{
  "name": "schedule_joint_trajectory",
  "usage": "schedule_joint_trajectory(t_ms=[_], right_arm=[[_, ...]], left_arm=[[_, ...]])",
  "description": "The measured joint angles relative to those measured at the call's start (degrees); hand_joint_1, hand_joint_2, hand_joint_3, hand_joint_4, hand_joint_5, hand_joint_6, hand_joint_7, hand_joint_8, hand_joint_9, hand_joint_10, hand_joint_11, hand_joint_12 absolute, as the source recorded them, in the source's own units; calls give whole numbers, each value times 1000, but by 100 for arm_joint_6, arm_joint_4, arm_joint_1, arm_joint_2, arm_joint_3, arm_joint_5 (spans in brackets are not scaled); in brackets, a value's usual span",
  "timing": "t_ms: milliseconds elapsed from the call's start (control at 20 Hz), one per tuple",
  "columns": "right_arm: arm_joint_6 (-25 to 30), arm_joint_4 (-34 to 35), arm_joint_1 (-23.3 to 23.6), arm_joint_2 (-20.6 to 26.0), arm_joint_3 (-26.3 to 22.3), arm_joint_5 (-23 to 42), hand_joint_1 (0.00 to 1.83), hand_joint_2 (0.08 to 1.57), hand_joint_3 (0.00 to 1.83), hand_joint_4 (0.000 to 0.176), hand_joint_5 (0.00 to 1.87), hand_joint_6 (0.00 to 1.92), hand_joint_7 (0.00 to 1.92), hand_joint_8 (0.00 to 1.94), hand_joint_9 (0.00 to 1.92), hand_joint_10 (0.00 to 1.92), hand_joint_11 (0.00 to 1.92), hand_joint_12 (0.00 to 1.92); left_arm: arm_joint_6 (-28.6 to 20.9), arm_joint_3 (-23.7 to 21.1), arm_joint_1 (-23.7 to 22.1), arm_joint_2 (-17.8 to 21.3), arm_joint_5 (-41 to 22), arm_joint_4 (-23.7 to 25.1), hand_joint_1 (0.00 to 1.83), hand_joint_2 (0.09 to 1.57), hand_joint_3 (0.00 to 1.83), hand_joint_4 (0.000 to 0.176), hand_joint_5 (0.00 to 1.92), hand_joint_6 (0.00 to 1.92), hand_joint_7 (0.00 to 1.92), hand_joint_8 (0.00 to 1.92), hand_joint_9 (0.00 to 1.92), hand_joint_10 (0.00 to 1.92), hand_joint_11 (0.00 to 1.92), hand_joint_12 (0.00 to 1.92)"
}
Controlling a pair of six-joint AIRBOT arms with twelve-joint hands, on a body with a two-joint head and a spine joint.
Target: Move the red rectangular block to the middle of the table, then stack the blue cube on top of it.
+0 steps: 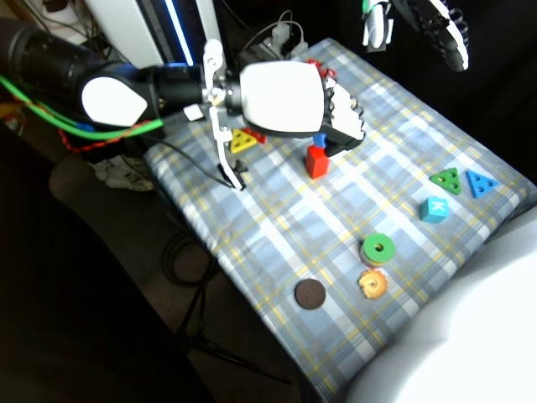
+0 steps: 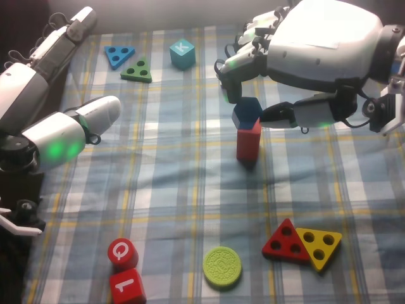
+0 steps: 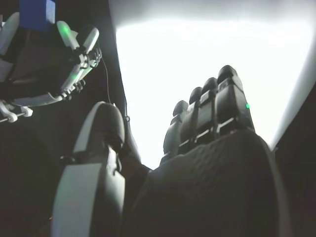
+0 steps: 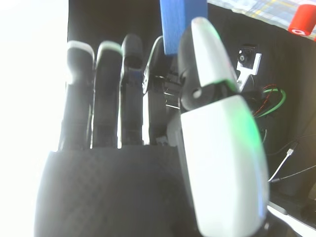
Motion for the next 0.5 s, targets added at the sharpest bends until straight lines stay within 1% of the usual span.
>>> schedule_joint_trajectory(t_ms=[50,100,150,200,250,300,350,400,450,500], right_arm=[[0,-7,0,-2,0,-4,1198,1251,2,0,782,1087,708,1686,493,1910,439,1921],[0,-2,0,0,0,-2,1204,1241,0,0,783,1098,741,1634,505,1869,438,1921],[0,4,0,0,0,2,1194,1261,2,0,763,1097,691,1723,528,1911,466,1921],[0,2,0,-2,0,4,1141,1201,0,0,826,1181,641,1897,579,1919,536,1921],[0,0,0,0,0,2,1130,1189,0,0,837,1203,619,1932,590,1921,566,1921],[0,4,0,0,2,2,1180,1245,6,0,781,1117,668,1775,569,1921,569,1921],[0,24,0,-2,7,2,1195,1255,2,0,775,1097,695,1709,537,1921,533,1921],[0,46,-2,-2,20,2,1195,1255,2,0,775,1097,695,1709,537,1921,533,1921],[0,72,-37,-2,26,26,1197,1253,0,0,764,1117,715,1677,513,1907,476,1921],[0,94,-59,-2,44,33,1183,1250,0,0,750,1171,736,1613,510,1810,436,1921]], left_arm=[[0,0,0,0,2,-2,730,1340,0,52,47,4,0,0,0,0,0,0],[0,0,0,0,0,-2,731,1338,0,57,48,4,0,0,0,0,0,0],[0,0,0,0,0,-2,716,1342,0,50,48,3,0,0,0,0,0,0],[2,0,0,0,0,-2,696,1344,1,52,46,2,0,0,0,0,0,0],[0,0,0,0,0,-2,704,1342,0,48,49,3,0,0,0,0,0,0],[0,0,0,0,0,-2,719,1339,0,44,55,4,0,0,0,0,0,0],[0,0,0,0,-2,-2,712,1339,0,49,50,3,0,0,0,0,0,0],[0,0,0,0,0,0,712,1339,0,49,50,3,0,0,0,0,0,0],[0,0,0,0,0,-2,710,1338,0,53,48,3,0,0,0,0,0,0],[0,0,0,0,-4,-2,702,1339,0,54,47,2,0,0,0,0,0,0]])
